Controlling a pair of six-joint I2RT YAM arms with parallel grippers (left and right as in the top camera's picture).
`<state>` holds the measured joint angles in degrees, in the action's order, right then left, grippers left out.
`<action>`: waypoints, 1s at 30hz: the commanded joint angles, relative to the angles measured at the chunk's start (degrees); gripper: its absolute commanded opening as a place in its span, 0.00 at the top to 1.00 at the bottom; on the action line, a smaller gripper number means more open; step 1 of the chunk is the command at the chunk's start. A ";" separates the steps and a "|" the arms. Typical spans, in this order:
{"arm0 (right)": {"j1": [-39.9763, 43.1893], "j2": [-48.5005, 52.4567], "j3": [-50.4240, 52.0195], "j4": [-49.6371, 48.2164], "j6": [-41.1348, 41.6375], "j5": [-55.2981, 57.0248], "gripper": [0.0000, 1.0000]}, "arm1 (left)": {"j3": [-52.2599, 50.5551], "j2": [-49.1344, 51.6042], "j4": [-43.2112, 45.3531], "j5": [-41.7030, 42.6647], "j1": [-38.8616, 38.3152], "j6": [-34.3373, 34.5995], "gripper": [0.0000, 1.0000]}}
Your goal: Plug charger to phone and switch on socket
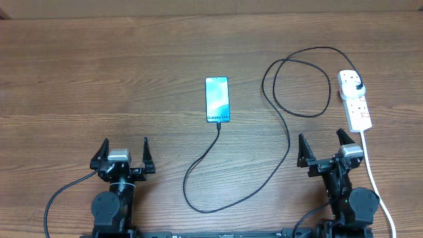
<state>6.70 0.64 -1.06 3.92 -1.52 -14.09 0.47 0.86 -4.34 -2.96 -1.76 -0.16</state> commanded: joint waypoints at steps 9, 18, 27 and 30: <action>-0.44 -0.52 0.61 0.13 0.00 4.44 0.00 | -0.20 -0.66 0.07 0.44 0.35 0.35 0.01; -5.14 -0.52 0.61 0.74 0.20 10.05 0.00 | -0.20 -0.66 0.07 0.44 0.35 0.37 0.00; -7.08 -0.52 0.59 0.90 0.22 11.32 0.00 | -0.20 -0.66 0.07 0.44 0.35 0.37 0.00; -7.08 -0.52 0.59 0.92 0.22 11.47 0.00 | -0.20 -0.66 0.07 0.44 0.35 0.37 0.00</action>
<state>-0.05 0.64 -1.06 4.82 -1.48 -3.81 0.47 0.86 -4.34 -2.98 -1.76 -0.16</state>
